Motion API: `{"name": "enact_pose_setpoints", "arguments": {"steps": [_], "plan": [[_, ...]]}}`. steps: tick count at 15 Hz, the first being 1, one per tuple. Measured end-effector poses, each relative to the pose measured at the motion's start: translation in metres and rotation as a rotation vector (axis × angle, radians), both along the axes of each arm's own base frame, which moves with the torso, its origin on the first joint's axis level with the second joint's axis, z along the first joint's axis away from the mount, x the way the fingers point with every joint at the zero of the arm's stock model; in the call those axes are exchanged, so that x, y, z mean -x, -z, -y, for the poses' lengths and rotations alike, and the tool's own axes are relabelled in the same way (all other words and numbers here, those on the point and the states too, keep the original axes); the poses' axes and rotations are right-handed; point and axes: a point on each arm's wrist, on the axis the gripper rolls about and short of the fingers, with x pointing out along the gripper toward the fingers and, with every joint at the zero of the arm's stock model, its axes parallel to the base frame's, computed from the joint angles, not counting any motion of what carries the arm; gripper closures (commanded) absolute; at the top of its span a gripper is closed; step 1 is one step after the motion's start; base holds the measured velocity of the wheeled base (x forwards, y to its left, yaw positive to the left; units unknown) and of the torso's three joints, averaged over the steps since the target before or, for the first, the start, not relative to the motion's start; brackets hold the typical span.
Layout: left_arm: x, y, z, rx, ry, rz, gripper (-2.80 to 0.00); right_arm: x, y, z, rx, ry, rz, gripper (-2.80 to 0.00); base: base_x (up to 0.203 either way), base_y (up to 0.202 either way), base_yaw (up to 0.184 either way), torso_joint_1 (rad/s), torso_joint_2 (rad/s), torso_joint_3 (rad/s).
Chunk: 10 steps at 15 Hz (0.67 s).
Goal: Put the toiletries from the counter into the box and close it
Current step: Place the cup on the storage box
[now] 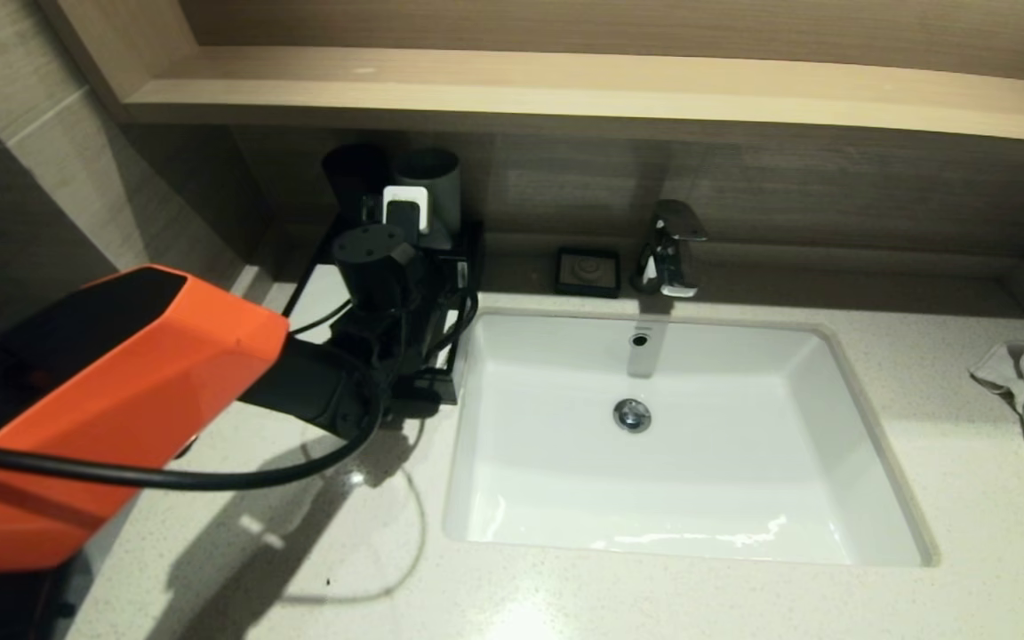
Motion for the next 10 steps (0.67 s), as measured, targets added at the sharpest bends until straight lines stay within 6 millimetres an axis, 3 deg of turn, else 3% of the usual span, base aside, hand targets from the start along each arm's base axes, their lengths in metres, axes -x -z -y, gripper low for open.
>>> {"name": "enact_pose_setpoints", "arguments": {"steps": [10], "plan": [[-0.012,0.000,0.002,-0.003,-0.013,0.022,0.00,0.000,0.000,0.000,0.000,0.000,0.000,0.00,0.000,0.000,0.000,0.000,0.00,0.000]]}}
